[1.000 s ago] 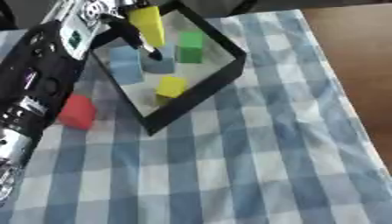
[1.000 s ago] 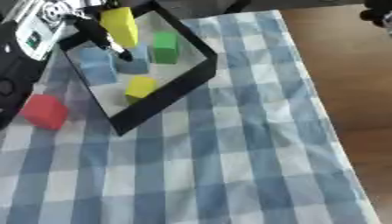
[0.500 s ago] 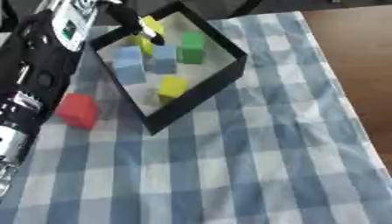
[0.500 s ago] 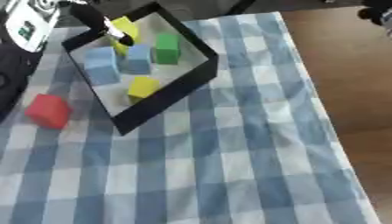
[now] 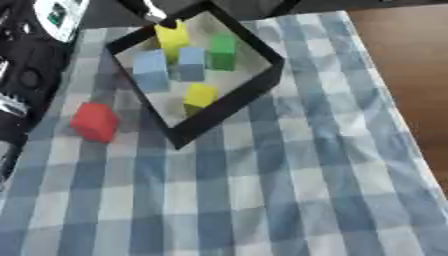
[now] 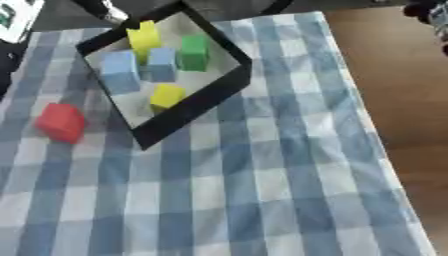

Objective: Pick up objects on the table and place them in the box.

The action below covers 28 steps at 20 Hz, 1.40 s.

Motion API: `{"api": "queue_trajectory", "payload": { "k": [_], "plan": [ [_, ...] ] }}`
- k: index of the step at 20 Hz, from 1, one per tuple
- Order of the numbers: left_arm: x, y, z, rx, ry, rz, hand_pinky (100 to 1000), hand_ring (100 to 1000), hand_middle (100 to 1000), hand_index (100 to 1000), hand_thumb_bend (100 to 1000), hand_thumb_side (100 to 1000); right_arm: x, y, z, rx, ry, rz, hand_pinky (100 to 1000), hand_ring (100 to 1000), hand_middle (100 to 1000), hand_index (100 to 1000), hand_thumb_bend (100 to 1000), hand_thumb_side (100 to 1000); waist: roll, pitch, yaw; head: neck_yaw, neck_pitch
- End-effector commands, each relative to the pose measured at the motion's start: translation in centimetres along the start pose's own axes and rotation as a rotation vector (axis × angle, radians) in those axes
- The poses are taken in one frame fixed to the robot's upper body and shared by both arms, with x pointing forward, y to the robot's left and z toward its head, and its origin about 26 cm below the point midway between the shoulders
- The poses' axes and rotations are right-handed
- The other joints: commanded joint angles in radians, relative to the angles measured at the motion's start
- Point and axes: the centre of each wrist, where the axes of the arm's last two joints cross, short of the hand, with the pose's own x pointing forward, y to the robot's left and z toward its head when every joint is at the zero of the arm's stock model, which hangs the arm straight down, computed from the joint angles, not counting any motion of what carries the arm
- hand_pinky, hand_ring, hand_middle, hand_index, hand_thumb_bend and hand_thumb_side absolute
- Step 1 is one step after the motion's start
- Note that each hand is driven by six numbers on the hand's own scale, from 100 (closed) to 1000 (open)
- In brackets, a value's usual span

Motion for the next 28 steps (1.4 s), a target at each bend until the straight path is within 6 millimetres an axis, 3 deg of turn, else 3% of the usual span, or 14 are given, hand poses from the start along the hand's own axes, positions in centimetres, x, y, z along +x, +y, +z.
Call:
{"api": "queue_trajectory", "payload": {
  "k": [1,8,13,17,21,28],
  "plan": [
    [-1.5,1.8,1.7,-0.034,0.009,-0.051,800,817,758,865,799,352,0.6,-0.9,-0.1,-0.002,-0.014,0.037,902,766,703,749,100,528,-0.003,-0.052,0.008,-0.01,0.008],
    [-4.9,1.5,5.9,-0.2,0.004,-0.126,810,822,771,864,803,365,0.5,-1.2,0.0,-0.008,-0.011,0.053,903,766,703,751,100,525,-0.003,-0.053,0.029,-0.03,0.011],
    [-5.9,1.7,9.7,-0.25,-0.004,-0.111,812,827,777,863,807,367,0.7,-1.2,0.0,-0.012,-0.018,0.057,903,766,703,752,100,525,-0.001,-0.045,0.029,-0.037,0.007],
    [-5.5,1.8,10.6,-0.268,0.002,-0.1,817,828,773,853,793,372,0.7,-1.3,0.0,-0.013,-0.017,0.059,903,768,703,752,100,524,-0.001,-0.041,0.031,-0.04,0.005],
    [-6.7,1.0,12.4,-0.363,0.025,-0.108,814,820,765,856,786,370,0.6,-1.4,0.1,-0.023,-0.015,0.065,904,769,703,752,100,525,-0.005,-0.03,0.038,-0.045,-0.003],
    [-7.9,-1.7,14.2,-0.478,0.092,-0.098,822,827,774,867,790,345,0.7,-1.1,0.0,-0.017,-0.018,0.059,904,769,703,753,100,524,-0.009,-0.025,0.021,-0.025,-0.005]
  ]
}}
